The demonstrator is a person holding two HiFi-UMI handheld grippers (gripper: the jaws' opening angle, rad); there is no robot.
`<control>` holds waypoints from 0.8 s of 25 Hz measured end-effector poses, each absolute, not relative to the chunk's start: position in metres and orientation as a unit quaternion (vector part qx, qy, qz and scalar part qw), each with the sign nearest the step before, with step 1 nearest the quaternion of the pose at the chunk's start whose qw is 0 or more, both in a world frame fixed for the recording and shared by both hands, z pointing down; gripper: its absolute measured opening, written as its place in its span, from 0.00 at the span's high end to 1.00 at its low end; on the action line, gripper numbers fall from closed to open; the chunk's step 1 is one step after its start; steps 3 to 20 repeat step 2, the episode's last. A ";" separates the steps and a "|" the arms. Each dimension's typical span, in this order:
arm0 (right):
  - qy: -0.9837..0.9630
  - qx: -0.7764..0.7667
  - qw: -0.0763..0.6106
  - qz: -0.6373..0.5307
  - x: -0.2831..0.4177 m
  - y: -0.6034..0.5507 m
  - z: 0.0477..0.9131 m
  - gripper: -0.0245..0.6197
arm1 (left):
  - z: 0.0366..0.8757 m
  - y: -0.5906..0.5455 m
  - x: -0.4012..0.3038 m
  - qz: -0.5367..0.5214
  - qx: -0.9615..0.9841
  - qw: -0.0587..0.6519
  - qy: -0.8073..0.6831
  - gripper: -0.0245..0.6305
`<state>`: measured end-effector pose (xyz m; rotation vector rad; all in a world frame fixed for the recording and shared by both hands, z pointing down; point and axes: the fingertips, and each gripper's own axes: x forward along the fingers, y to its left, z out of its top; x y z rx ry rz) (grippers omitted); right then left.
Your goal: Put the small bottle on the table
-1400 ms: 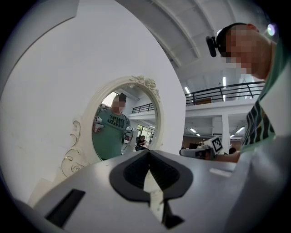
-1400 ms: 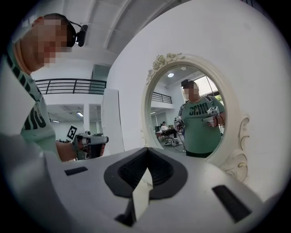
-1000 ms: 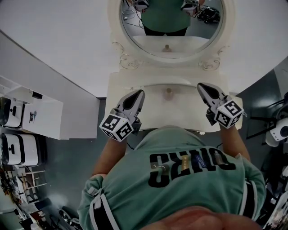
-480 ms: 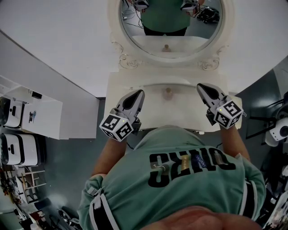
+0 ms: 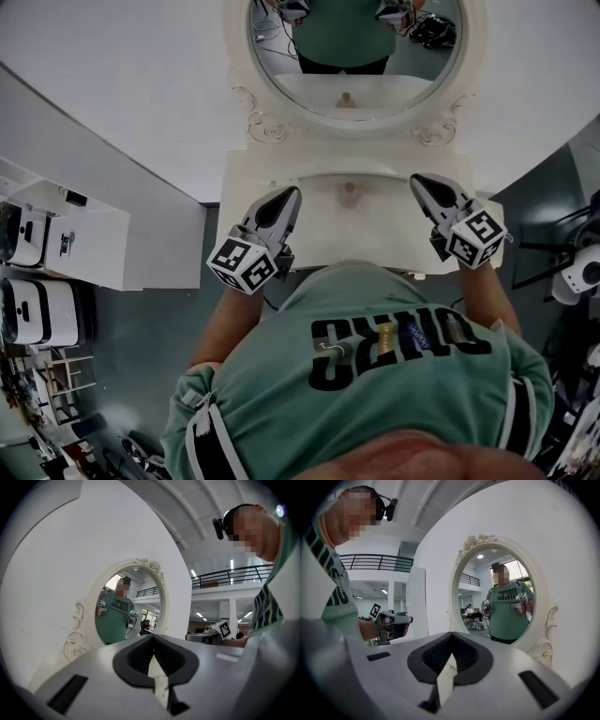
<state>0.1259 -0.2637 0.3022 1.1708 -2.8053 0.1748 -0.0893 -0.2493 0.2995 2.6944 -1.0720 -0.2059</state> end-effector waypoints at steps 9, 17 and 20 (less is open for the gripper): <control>-0.920 0.384 0.049 0.057 0.126 -0.263 0.302 0.97 | 0.299 -0.249 -0.089 -0.071 0.921 0.117 -0.366 0.95; -0.920 0.384 0.049 0.057 0.126 -0.263 0.302 0.97 | 0.299 -0.249 -0.089 -0.071 0.921 0.117 -0.366 0.95; -0.920 0.384 0.049 0.057 0.126 -0.263 0.302 0.97 | 0.299 -0.249 -0.089 -0.071 0.921 0.117 -0.366 0.95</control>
